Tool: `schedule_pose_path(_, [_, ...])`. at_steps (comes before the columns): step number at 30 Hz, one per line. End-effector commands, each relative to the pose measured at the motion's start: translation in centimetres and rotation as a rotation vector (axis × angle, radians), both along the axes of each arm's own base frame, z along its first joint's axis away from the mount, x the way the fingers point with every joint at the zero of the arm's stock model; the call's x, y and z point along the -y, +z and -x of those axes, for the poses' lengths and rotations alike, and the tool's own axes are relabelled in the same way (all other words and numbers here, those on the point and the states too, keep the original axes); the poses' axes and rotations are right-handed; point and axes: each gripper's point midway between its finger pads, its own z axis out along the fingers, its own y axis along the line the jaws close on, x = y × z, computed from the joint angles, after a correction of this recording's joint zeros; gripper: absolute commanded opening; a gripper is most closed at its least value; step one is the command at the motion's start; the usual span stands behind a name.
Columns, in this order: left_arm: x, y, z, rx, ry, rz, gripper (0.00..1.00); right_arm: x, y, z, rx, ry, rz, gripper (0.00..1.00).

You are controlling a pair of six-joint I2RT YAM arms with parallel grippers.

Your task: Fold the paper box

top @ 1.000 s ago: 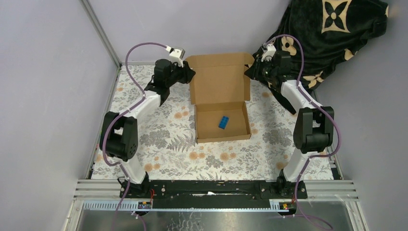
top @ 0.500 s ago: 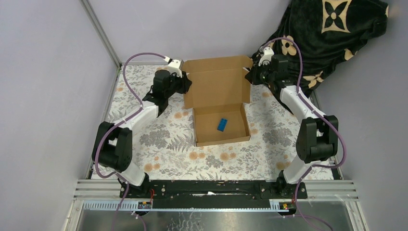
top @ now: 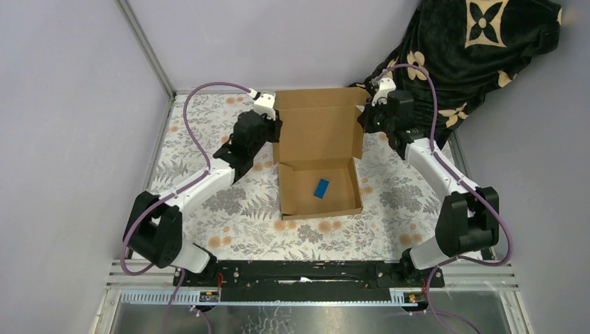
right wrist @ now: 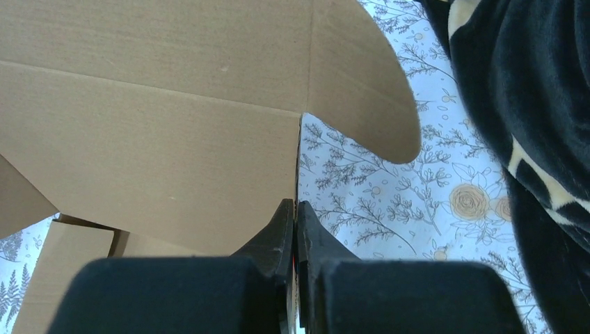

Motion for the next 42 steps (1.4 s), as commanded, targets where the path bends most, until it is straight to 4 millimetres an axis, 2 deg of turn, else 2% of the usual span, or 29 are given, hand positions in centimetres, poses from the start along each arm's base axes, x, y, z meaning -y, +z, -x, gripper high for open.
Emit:
schedule_pose_path(1, [-0.5, 0.6, 0.6, 0.047, 0.064, -0.014, 0.29, -0.5, 3.1, 0.8, 0.111, -0.020, 0.009, 0.00])
schedule_pose_path(7, [-0.4, -0.6, 1.3, 0.046, 0.084, 0.011, 0.28, -1.2, 3.0, 1.8, 0.132, -0.026, 0.017, 0.00])
schedule_pose_path(14, [0.1, -1.2, 2.4, 0.049, 0.059, 0.071, 0.31, -1.4, 1.6, 2.9, 0.121, -0.047, 0.028, 0.00])
schedule_pose_path(15, [0.2, -1.4, 2.3, 0.046, 0.059, 0.070, 0.33, -1.3, 1.4, 2.9, 0.117, -0.054, 0.031, 0.00])
schedule_pose_path(18, [0.2, -1.5, 2.1, 0.034, 0.065, 0.068, 0.51, -1.0, 1.1, 3.2, 0.108, -0.065, 0.034, 0.00])
schedule_pose_path(19, [0.2, -1.3, 2.1, 0.035, 0.067, 0.073, 0.57, -0.9, 0.9, 3.3, 0.109, -0.068, 0.036, 0.00])
schedule_pose_path(23, [-0.2, 0.2, 2.4, 0.067, 0.078, 0.083, 0.67, -0.7, 1.0, 3.3, 0.113, -0.074, 0.043, 0.00])
schedule_pose_path(28, [-0.7, 2.6, 3.1, 0.074, 0.079, 0.091, 0.69, -0.5, 1.3, 3.4, 0.118, -0.078, 0.048, 0.00])
schedule_pose_path(33, [-1.2, 3.7, 4.6, 0.038, 0.076, 0.111, 0.70, -0.3, 1.5, 3.4, 0.119, -0.086, 0.055, 0.00])
schedule_pose_path(37, [-1.7, 2.3, 6.3, -0.083, 0.090, 0.121, 0.69, -0.3, 1.4, 3.5, 0.111, -0.091, 0.045, 0.00])
schedule_pose_path(42, [-2.4, -1.7, 9.7, -0.236, 0.155, 0.140, 0.67, -0.3, 1.4, 3.9, 0.107, -0.099, 0.030, 0.00])
